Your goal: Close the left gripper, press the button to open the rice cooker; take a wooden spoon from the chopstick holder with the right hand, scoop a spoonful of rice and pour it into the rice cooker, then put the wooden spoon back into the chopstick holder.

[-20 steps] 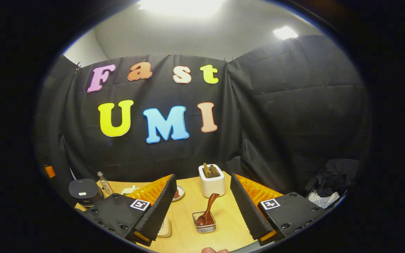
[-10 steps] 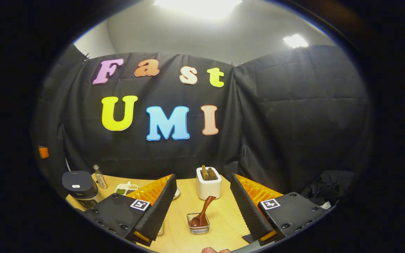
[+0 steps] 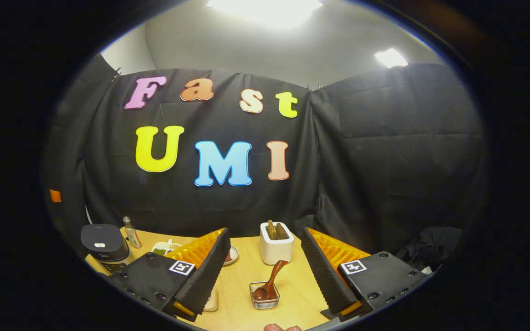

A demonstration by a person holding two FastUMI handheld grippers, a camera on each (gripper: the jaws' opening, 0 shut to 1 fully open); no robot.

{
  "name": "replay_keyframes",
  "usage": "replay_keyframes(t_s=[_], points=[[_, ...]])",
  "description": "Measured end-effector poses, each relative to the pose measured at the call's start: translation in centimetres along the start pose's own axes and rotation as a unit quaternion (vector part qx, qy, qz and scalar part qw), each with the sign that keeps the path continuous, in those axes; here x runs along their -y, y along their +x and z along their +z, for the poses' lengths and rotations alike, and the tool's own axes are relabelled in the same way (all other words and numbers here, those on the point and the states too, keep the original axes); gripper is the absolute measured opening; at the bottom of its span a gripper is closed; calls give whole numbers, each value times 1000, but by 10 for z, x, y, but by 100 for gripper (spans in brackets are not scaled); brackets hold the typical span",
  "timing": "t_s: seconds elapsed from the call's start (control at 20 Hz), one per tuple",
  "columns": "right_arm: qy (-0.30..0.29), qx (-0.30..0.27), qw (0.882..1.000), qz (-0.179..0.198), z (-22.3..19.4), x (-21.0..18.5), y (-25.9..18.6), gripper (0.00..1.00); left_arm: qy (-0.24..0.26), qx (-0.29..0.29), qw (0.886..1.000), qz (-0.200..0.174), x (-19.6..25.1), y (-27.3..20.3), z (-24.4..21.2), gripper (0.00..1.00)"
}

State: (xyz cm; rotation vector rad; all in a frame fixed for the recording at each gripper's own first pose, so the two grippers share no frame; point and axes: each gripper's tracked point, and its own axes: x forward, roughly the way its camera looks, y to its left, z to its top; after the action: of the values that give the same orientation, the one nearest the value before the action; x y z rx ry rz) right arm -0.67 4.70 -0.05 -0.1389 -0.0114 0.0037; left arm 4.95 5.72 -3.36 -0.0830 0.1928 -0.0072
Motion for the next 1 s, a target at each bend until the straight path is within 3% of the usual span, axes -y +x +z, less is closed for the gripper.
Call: replay_keyframes(t_s=[0.35,0.4,0.45,0.65,0.75,1.0], points=[[-13,-14,1000,1,-13,8,24,99,8,-65,998,6,-19,61,-22,2],[-14,-19,1000,4,-16,8,29,95,7,-76,997,9,-22,70,-28,1],[-14,-22,1000,5,-19,9,34,99,-1,-88,996,12,-24,78,-34,1],[7,-38,999,15,-32,6,55,95,-48,-161,986,5,-32,107,-81,0],[9,-39,999,13,-36,9,63,99,-58,-186,981,8,-38,115,-101,1],[16,-57,998,32,-61,-4,65,95,-75,-224,972,16,-30,140,-130,1]])
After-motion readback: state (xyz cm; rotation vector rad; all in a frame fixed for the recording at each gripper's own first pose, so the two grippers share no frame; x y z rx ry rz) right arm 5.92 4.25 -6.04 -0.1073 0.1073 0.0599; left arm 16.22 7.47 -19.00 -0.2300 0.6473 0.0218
